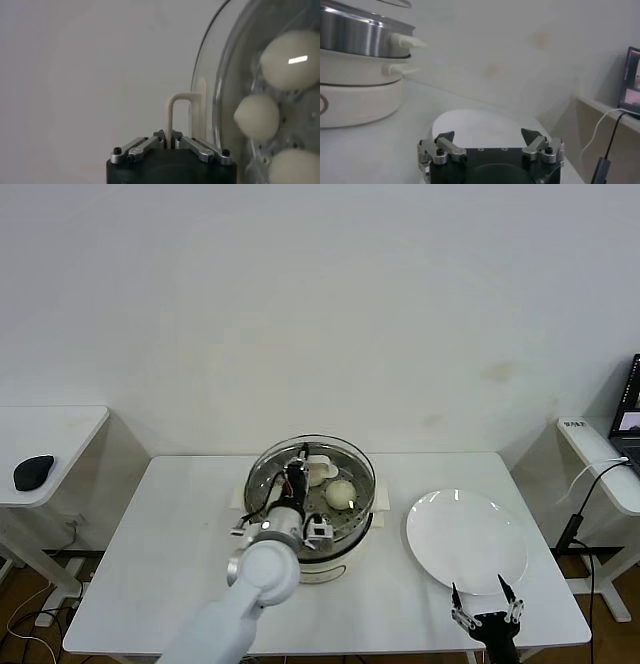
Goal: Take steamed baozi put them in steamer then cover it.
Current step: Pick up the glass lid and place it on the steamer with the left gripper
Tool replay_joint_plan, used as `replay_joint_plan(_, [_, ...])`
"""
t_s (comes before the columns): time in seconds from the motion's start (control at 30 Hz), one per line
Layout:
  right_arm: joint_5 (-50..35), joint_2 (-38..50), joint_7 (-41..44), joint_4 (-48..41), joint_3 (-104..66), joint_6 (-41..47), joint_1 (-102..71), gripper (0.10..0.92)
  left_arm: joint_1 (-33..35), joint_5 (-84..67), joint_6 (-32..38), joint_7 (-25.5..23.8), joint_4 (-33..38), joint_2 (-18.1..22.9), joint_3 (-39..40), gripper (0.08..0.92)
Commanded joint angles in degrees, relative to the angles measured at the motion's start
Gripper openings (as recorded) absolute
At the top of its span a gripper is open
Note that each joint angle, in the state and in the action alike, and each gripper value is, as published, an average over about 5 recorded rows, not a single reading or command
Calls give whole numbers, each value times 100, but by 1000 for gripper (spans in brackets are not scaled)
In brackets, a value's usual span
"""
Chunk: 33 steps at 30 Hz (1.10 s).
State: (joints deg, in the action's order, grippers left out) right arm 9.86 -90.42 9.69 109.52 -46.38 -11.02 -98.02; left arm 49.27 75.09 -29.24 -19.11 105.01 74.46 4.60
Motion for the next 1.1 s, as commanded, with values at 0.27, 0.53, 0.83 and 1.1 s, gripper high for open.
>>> replay_joint_plan(0.27, [102, 0, 14, -102, 50, -74, -10, 823, 200, 339, 70, -93, -86, 156, -100, 145])
replay_joint_plan(0.53, [153, 1, 30, -114, 84, -92, -17, 823, 269, 332, 127, -47, -110, 167, -223, 145])
replay_joint_plan(0.83, [188, -3, 37, -130, 98, -112, -33, 823, 238, 309, 170, 24, -209, 215, -253, 145])
replay_joint_plan(1.1, [209, -3, 39, -136, 102, -129, -44, 823, 352, 268, 173, 137, -151, 247, -285, 156])
